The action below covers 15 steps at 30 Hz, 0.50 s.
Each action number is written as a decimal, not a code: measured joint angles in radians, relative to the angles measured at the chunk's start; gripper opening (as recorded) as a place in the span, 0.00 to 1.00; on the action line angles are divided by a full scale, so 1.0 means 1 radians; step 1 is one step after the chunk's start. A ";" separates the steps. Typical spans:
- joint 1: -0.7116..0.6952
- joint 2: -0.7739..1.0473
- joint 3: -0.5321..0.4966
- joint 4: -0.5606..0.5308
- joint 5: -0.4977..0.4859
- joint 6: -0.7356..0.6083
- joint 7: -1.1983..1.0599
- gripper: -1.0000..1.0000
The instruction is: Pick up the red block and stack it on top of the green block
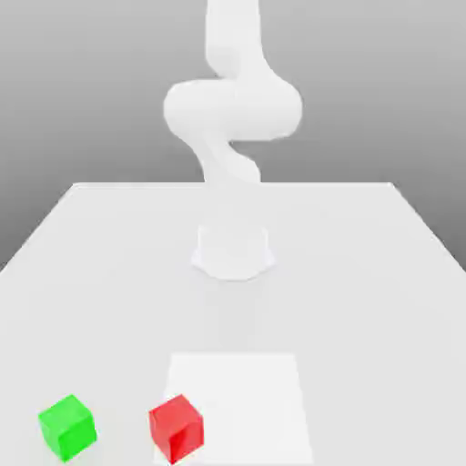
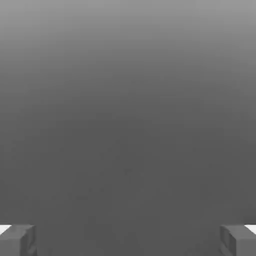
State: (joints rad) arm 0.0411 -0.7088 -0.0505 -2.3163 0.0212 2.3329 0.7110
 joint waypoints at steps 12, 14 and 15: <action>0.141 0.444 -0.192 -0.078 0.135 0.157 -0.453 0.50; 0.153 0.517 -0.211 -0.091 0.156 0.183 -0.526 0.50; 0.156 0.553 -0.218 -0.097 0.165 0.196 -0.563 0.50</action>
State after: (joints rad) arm 0.1968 -0.1553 -0.2688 -2.4136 0.1866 2.5290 0.1484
